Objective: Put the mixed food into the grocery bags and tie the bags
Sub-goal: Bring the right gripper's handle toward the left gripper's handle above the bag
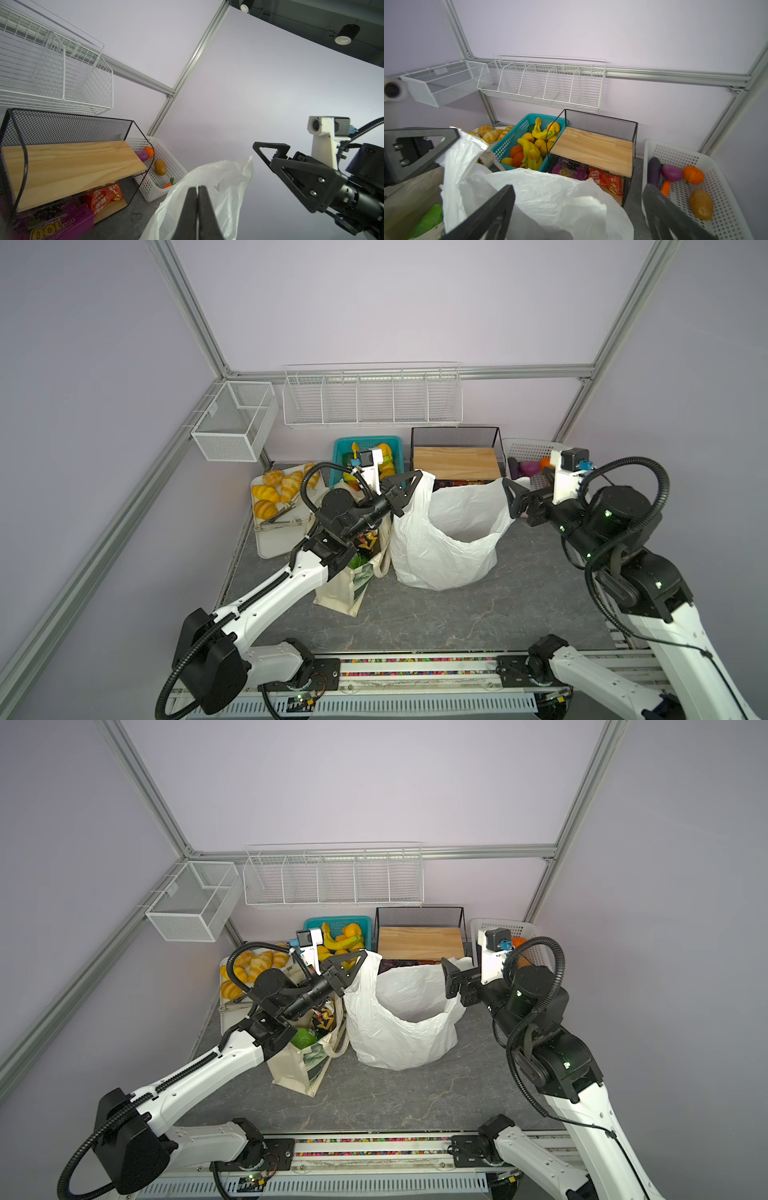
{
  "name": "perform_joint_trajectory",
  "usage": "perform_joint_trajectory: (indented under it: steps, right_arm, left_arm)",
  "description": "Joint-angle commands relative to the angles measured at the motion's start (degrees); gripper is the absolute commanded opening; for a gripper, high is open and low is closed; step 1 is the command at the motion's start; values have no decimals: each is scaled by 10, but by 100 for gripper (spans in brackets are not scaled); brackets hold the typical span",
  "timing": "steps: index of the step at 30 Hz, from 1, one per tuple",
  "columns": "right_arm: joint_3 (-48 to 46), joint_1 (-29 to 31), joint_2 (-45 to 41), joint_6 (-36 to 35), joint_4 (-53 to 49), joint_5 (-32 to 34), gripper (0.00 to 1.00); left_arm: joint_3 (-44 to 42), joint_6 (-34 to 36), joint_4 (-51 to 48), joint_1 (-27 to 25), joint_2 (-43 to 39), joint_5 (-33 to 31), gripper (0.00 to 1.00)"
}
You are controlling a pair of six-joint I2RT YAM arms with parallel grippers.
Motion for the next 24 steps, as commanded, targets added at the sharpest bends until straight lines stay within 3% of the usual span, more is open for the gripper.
perform_joint_trajectory:
  steps: [1, 9, 16, 20, 24]
  right_arm:
    - [31, 28, 33, -46, 25, -65, 98]
    - [-16, 131, 98, -121, 94, -178, 99]
    - [-98, 133, 133, -167, 196, -239, 88]
    - [-119, 120, 166, -181, 246, -236, 88]
    - [-135, 87, 190, -171, 292, -278, 88]
  left_arm:
    - [-11, -39, 27, 3, -13, -22, 0]
    - [-15, -54, 18, 3, -24, -39, 0]
    - [-9, -57, 2, 2, -32, -39, 0]
    - [-9, -59, -2, 3, -36, -35, 0]
    - [-10, -61, -8, 3, -41, -33, 0]
